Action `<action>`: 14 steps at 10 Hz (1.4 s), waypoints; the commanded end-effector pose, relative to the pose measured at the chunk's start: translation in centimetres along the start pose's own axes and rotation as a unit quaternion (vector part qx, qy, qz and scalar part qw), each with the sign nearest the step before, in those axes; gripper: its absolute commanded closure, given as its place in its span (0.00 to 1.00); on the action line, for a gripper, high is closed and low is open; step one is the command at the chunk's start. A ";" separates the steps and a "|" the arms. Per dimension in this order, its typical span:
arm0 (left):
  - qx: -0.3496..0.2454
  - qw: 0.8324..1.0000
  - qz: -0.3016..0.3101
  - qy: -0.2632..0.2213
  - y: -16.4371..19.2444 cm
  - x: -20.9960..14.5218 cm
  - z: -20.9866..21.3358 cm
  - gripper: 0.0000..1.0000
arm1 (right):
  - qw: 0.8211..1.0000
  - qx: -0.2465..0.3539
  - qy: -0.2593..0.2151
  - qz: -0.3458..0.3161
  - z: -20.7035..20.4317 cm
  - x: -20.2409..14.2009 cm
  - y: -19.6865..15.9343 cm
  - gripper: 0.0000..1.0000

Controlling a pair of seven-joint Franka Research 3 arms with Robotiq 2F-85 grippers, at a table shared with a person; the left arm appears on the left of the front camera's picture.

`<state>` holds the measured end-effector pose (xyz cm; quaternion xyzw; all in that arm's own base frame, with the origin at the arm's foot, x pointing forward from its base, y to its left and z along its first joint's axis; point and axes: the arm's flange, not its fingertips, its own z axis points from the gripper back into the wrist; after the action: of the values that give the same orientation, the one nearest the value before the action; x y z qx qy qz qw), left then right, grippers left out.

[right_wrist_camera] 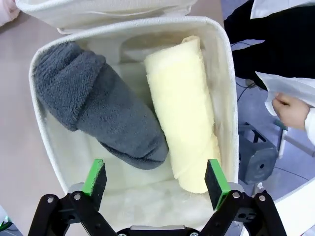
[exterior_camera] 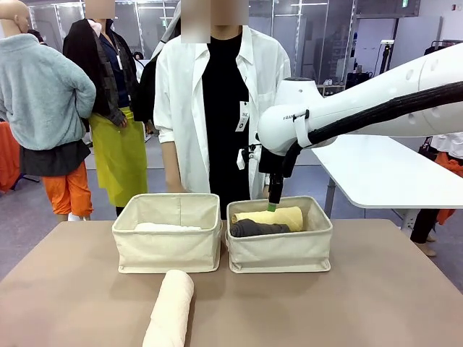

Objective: Divide the towels into two baskets.
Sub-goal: Pick up one hotel-folded towel from the bottom of the table and place it in the Fabric basket indicated by the person.

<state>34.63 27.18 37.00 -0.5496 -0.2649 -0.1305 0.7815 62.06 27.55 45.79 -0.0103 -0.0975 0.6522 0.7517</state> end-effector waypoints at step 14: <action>0.002 1.000 -0.004 0.002 -0.4 -0.4 0.1 0.00 | 0.988 0.104 -0.031 -0.113 6.3 -8.8 5.3 0.00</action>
<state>34.62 27.19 37.00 -0.5496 -0.2651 -0.1303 0.7815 57.44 22.01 50.46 0.0808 -0.0484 0.5956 0.7978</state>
